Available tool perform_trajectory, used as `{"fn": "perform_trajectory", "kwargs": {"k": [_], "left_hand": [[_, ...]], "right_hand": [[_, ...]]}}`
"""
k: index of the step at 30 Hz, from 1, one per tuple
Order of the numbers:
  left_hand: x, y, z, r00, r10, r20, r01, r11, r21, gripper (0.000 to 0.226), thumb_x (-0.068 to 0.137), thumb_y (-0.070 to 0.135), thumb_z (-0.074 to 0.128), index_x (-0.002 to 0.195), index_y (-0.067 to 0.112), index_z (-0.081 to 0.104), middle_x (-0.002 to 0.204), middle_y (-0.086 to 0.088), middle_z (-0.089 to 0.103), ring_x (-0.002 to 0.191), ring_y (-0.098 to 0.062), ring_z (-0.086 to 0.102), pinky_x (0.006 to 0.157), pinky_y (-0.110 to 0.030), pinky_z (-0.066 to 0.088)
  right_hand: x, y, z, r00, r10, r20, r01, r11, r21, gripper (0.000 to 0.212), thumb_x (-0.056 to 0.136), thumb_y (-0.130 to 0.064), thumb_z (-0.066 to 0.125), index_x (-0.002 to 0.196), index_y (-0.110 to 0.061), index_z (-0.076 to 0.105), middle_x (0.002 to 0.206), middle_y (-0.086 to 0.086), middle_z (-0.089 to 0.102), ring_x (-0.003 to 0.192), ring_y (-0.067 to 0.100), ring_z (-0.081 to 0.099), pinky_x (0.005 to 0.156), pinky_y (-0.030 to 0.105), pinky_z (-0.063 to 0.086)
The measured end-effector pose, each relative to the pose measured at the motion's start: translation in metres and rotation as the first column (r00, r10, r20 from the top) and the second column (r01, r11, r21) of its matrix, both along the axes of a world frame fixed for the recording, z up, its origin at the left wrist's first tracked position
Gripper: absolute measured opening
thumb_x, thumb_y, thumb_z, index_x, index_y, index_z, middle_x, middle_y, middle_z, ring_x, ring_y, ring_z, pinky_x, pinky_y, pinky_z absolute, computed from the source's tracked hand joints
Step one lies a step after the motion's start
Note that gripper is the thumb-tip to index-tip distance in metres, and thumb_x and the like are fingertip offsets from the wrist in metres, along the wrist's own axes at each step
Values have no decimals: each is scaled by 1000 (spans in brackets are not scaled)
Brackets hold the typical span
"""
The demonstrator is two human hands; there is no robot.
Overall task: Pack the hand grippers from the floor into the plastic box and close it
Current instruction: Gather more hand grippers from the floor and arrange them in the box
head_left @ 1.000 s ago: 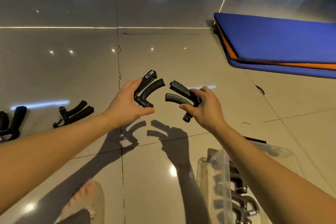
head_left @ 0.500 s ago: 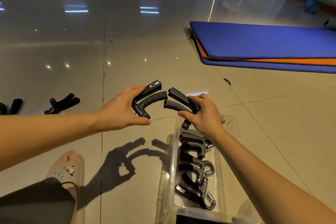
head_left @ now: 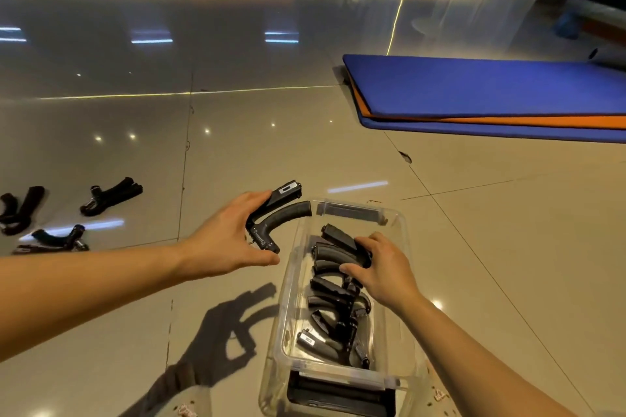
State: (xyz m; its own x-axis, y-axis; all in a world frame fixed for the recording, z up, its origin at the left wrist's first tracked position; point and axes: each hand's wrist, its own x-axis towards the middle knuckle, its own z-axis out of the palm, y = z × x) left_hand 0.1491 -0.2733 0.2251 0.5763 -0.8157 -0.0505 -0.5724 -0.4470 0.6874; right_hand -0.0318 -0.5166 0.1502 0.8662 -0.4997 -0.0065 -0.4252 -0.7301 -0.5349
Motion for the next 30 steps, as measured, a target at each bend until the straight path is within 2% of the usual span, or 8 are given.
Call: {"fn": "perform_trajectory", "kwargs": {"k": [2,6,9,12,16,21,27,30], "left_hand": [[-2,7,-16,1000,17,-20,-18,1000,-10,119,57,70,78,157,29,26,142,17,42,128,-6,46,111,-36,42],[-6,15,-35,999,26,-35,-27,1000,-10,119,55,72,76,156,30,28,143,18,42,127,-4,46,110,-31,41],[-6,5,-41,999,5,-51,-6,1000,-10,117,57,69,78,155,29,29,141,19,43,125,-2,46,106,-23,39],[-9,-6,-47,997,-7,-72,4,999,-40,110,65,52,88,155,30,29,138,20,44,122,4,46,98,-10,34],[-10,-13,-54,996,-17,-86,13,999,-50,107,66,47,90,154,28,32,139,17,46,124,0,47,104,-16,35],[-8,-12,-59,996,-10,-83,6,999,-50,106,66,44,91,153,31,33,135,20,46,122,2,47,99,-9,33],[-6,-13,-59,996,-15,-91,12,999,-33,111,65,49,89,156,27,30,138,20,45,123,1,46,97,-8,32],[-6,-11,-59,996,-17,-91,14,999,-30,111,65,50,89,156,26,30,136,21,44,120,4,46,94,-4,30]], "right_hand": [[-1,0,-18,999,7,-45,-7,1000,-4,60,82,-53,74,135,-27,61,108,-11,55,101,14,58,88,35,52],[2,3,-48,994,-12,-107,15,999,31,74,81,-55,76,143,-22,54,127,-8,56,117,16,56,98,36,51],[7,8,-70,988,3,-152,2,999,36,73,82,-52,76,145,-22,53,131,-6,55,123,18,53,102,35,48],[8,16,-90,973,33,-227,-36,999,-9,71,85,-50,74,146,-21,51,141,-4,53,131,20,49,108,36,44],[9,15,-110,950,41,-308,-68,995,-78,67,87,-54,70,145,-24,53,132,-5,57,124,18,52,104,36,44],[9,12,-119,918,57,-392,-160,958,-236,59,90,-57,64,141,-30,54,129,-5,57,127,19,49,116,45,24],[6,10,-125,933,40,-359,-121,971,-206,57,89,-49,70,139,-29,55,135,0,49,129,22,44,111,42,38],[6,8,-127,931,16,-364,-94,976,-197,58,87,-49,71,139,-29,56,137,-1,49,130,21,44,112,41,37]]}}
